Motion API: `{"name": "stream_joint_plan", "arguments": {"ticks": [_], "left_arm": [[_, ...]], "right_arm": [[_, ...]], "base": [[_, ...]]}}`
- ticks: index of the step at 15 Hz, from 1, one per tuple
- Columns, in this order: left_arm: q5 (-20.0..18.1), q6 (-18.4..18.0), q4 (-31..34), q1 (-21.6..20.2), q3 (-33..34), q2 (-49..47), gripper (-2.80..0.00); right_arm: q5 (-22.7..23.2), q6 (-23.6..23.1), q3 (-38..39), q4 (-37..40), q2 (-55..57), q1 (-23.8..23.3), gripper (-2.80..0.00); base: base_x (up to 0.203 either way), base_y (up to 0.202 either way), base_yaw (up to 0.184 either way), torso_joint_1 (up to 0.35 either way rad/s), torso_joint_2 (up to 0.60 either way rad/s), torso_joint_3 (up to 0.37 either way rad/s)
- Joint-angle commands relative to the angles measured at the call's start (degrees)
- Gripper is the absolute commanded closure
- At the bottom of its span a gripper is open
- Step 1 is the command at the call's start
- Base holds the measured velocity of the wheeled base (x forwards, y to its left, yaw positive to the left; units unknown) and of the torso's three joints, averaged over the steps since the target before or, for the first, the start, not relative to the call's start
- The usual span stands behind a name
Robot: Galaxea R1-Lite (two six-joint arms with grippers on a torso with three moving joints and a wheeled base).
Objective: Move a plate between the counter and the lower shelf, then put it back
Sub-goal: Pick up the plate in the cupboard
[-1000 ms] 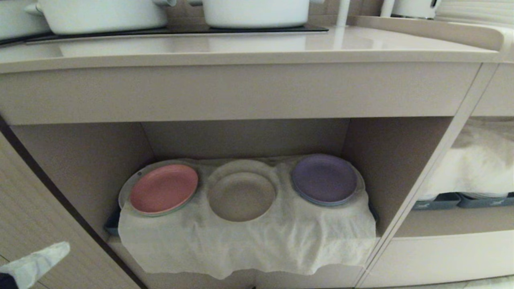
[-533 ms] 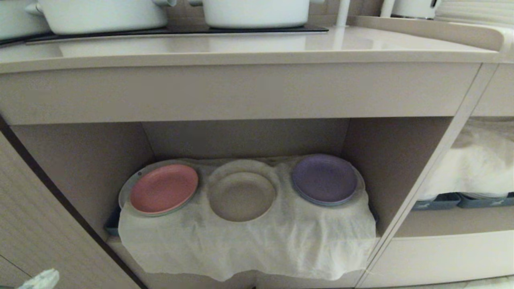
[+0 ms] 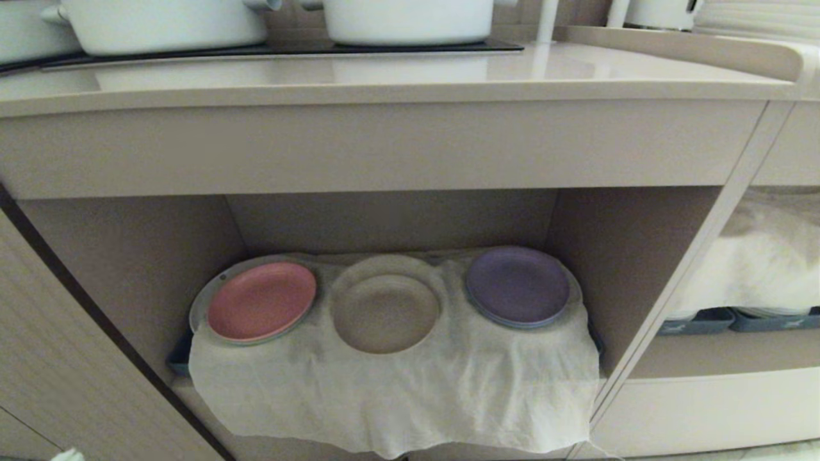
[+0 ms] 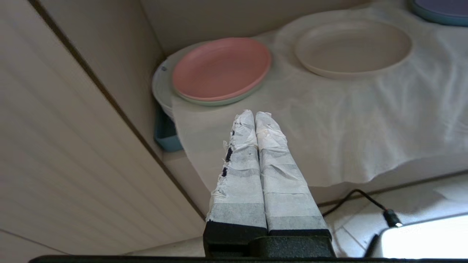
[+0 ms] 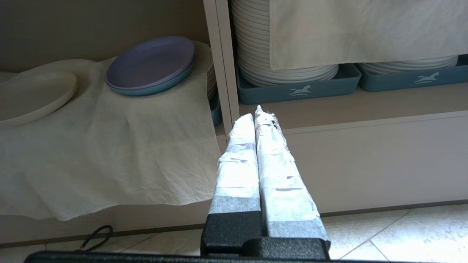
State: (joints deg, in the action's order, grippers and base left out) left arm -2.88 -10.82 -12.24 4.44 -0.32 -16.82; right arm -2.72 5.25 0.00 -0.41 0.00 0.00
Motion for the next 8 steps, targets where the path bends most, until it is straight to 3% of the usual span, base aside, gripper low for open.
{"name": "stream_joint_plan", "arguments": {"ticks": [1, 8], "left_arm": [[-0.42, 0.17, 0.39, -0.13, 0.32, 0.56, 0.00], [0.50, 1.23, 11.61, -0.13, 0.32, 0.56, 0.00]], "right_arm": [[-0.01, 0.02, 0.00, -0.02, 0.00, 0.00, 0.00], [-0.01, 0.02, 0.00, -0.02, 0.00, 0.00, 0.00]], "base": [[0.000, 0.000, 0.000, 0.000, 0.00, 0.000], [0.000, 0.000, 0.000, 0.000, 0.00, 0.000]]}}
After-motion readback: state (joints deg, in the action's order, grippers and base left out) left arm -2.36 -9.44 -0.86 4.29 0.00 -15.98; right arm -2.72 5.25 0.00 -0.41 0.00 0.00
